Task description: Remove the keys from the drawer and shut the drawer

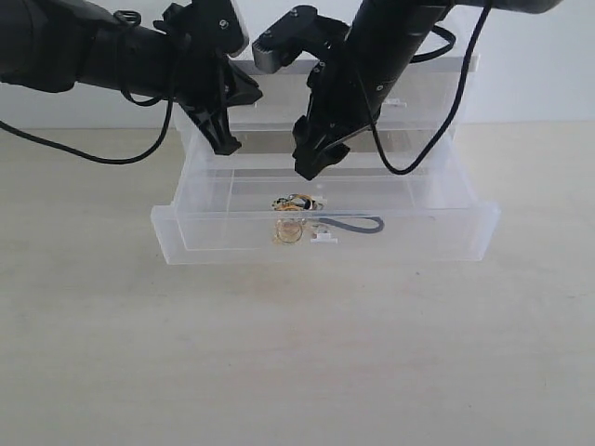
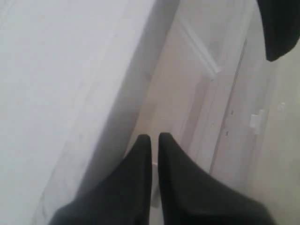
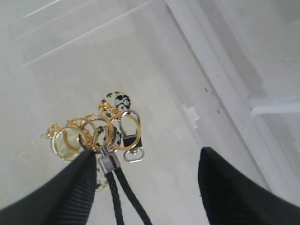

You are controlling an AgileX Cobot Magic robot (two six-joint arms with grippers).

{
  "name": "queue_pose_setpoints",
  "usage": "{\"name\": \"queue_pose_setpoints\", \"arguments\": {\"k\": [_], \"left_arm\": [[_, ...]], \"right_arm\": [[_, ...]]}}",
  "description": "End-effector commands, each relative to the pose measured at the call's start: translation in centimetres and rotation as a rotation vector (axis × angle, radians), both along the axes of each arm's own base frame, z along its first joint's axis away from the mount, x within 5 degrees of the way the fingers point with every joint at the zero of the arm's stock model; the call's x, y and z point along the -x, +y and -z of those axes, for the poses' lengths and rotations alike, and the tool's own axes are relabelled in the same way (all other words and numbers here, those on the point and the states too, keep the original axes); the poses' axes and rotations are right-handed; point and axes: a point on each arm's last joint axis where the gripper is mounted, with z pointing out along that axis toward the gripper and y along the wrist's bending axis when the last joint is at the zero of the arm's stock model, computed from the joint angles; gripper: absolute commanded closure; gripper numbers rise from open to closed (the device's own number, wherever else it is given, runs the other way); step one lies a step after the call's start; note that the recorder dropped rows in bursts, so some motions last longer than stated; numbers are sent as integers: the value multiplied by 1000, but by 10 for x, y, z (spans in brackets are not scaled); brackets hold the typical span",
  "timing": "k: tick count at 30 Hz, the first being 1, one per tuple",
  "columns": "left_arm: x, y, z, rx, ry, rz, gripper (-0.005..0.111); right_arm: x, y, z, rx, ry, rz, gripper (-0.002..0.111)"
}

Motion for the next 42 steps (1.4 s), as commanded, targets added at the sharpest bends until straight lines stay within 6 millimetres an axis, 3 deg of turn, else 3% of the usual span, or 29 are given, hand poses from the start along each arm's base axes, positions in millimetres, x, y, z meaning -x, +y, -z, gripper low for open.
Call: {"name": "queue_pose_setpoints", "arguments": {"k": [1,9,16,23,27,32,37,39,42], "left_arm": [[-12,13,-8,7,-59,-131,103],[-3,14,-30,49,-77,-107,103],[6,43,-51,133,-51,-178,103],[20,65,-72,206,-41,-211,103],[27,66,-83,216,-62,-206,103],[29,66,-86,218,-67,-204,103],[29,67,-84,219,-64,-213,103],[29,67,-85,229,-63,-216,103],[30,67,-88,243,-64,-220,103]], "right_arm": [[6,2,-7,-56,28,-42,53],[1,6,-10,-107,-26,-21,53],[-6,9,10,-101,11,8,53],[-9,10,8,-171,47,169,53],[-8,10,7,-193,95,240,53],[0,7,-9,-219,121,292,53],[15,-2,-40,-237,123,334,68],[20,-7,-44,-206,153,365,64],[22,-15,-41,-135,191,481,46]]}}
